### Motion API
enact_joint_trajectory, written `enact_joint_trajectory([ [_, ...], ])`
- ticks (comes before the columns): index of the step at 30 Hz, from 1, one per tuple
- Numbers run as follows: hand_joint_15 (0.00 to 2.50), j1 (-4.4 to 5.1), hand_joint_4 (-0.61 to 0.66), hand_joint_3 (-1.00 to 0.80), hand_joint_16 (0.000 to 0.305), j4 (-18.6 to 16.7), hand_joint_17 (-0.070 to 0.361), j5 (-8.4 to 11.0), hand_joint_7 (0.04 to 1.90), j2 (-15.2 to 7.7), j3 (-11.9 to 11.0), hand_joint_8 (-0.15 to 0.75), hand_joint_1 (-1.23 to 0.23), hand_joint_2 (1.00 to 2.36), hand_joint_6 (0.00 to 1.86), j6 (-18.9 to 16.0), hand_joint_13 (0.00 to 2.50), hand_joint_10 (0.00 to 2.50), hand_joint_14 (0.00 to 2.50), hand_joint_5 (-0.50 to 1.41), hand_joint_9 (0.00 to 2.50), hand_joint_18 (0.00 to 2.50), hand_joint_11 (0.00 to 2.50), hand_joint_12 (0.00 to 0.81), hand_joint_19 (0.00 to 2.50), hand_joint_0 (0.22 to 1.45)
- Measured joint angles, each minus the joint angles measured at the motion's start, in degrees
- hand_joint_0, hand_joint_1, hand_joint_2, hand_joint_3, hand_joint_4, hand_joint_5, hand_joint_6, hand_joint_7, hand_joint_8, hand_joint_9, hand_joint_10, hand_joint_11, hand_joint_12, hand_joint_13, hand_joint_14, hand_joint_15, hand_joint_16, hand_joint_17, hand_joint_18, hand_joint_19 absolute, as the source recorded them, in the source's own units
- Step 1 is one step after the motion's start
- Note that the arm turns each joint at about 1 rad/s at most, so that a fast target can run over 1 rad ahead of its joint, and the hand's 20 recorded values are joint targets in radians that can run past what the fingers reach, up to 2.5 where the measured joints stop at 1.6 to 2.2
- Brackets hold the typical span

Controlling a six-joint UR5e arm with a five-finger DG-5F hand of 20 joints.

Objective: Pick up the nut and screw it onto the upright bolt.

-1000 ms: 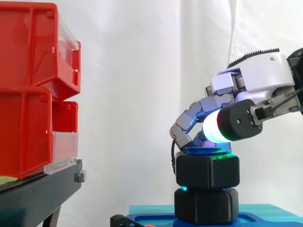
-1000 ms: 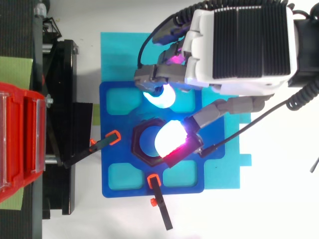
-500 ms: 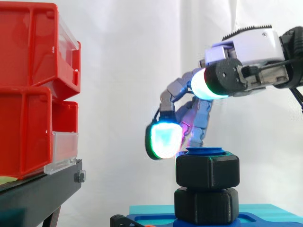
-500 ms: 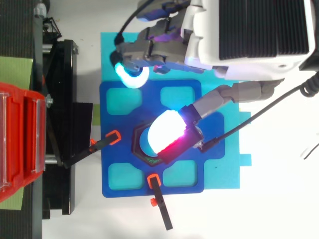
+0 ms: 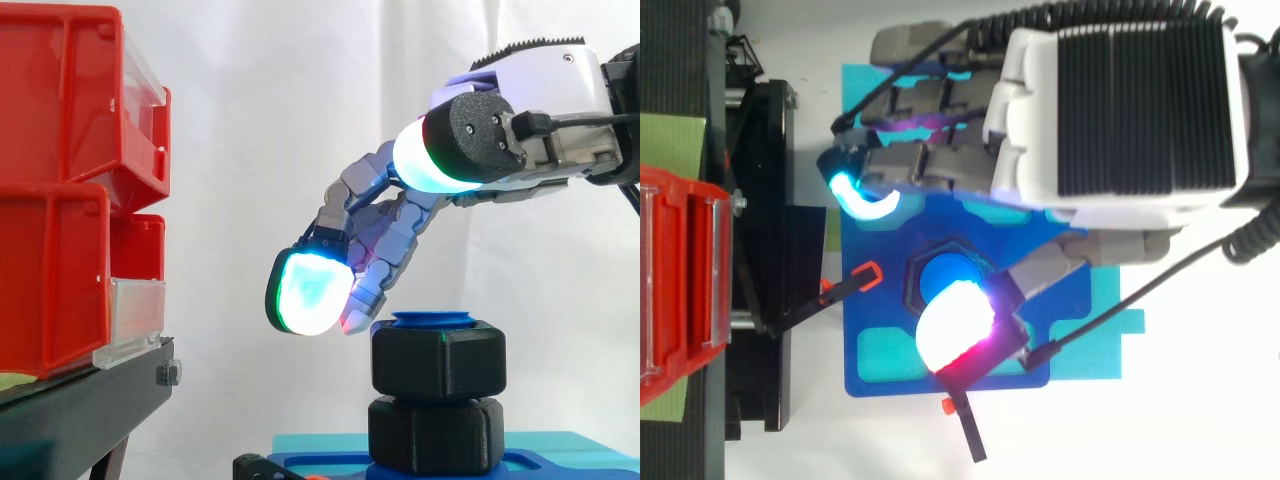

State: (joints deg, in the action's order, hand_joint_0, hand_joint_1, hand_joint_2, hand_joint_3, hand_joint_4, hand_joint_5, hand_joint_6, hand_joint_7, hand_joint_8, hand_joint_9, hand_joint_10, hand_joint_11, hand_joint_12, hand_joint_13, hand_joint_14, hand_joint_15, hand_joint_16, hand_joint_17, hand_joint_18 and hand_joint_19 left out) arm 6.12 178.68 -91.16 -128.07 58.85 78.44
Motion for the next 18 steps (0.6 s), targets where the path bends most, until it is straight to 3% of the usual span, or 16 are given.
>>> enact_joint_trajectory([
  [8, 0.0, 2.2, 0.2, -0.5, 0.031, -0.64, 0.07, 1.74, 0.62, 0.01, 0.63, 0.226, -0.04, 1.0, 0.5, -1.3, 0.49, 0.0, 0.0, -0.13, 0.7, 0.16, 0.0, 0.292, 0.0, 0.48],
  [18, 0.0, 3.8, 0.22, -0.5, 0.029, 0.48, 0.066, 2.87, 0.7, 0.02, 0.65, 0.241, -0.08, 1.0, 0.5, -1.7, 0.52, 0.0, 0.0, -0.11, 0.74, 0.2, 0.0, 0.288, 0.0, 0.5],
])
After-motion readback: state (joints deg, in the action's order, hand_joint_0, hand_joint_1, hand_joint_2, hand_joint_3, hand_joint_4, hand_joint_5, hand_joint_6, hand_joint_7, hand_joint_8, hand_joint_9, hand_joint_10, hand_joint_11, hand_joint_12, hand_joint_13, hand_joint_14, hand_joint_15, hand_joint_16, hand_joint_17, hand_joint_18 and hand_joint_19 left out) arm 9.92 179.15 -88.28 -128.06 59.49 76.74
